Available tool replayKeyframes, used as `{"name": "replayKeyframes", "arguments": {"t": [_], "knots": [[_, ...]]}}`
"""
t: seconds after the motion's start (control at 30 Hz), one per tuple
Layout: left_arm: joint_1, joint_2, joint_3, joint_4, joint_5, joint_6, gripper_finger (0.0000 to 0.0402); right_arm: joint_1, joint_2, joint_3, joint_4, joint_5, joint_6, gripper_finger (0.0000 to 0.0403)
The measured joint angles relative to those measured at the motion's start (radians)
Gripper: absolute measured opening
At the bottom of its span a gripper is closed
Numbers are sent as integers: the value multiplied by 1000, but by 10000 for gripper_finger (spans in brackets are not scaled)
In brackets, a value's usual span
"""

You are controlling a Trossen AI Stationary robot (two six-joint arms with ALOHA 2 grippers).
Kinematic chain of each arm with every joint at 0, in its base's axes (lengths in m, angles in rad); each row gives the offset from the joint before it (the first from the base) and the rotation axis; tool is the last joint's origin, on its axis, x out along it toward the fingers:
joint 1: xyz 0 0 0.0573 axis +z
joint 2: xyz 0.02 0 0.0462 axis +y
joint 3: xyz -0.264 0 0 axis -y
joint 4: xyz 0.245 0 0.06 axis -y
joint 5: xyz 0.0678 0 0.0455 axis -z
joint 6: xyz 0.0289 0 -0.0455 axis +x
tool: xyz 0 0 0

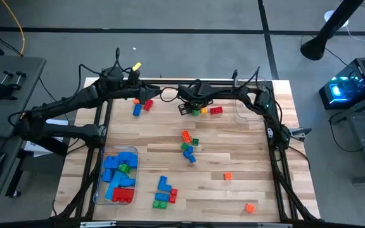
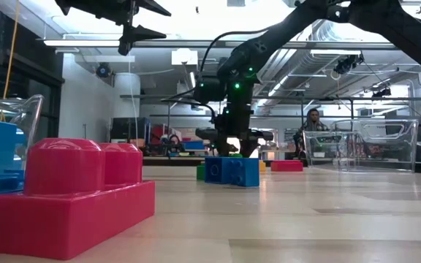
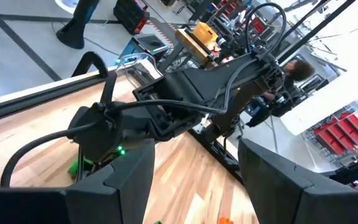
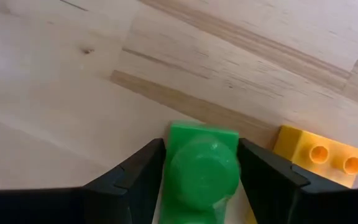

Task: Sort blocks by size
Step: Put the large green game piece into the bottom transparent bin

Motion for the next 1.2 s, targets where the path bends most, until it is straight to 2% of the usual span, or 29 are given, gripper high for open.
{"name": "replayKeyframes", "arguments": {"t": [0.13, 0.27, 0.4, 0.5, 0.63, 0.7, 0.9, 1.03, 1.1, 1.2], "knots": [[0, 0, 0, 0, 0, -5, 216, 4, 2, 0, 5, -4, -40, 188], [2, -9, -1, 22, 7, 0, 216, 11, -7, -1, 5, -3, -94, 127], [25, -52, -2, 152, 12, 20, 216, 26, -51, -7, 30, -32, -145, 128], [43, -94, -2, 263, 10, 21, 216, 40, -118, -4, 156, -98, -220, 128], [51, -157, 0, 355, 11, 19, 216, 86, -141, -3, 387, -311, -262, 128], [51, -183, 0, 344, 11, 8, 216, 143, -130, -4, 493, -364, -262, 128], [50, -213, 0, 335, 11, -38, 216, 315, -27, -3, 809, -421, -215, 128], [50, -208, 0, 338, 8, -52, 216, 389, 28, -1, 1055, -430, -154, 128], [50, -202, 0, 339, 7, -63, 216, 411, 47, 27, 1130, -430, -135, 128], [50, -189, 0, 337, 6, -67, 216, 432, 76, 103, 1148, -442, -171, 128]]}}
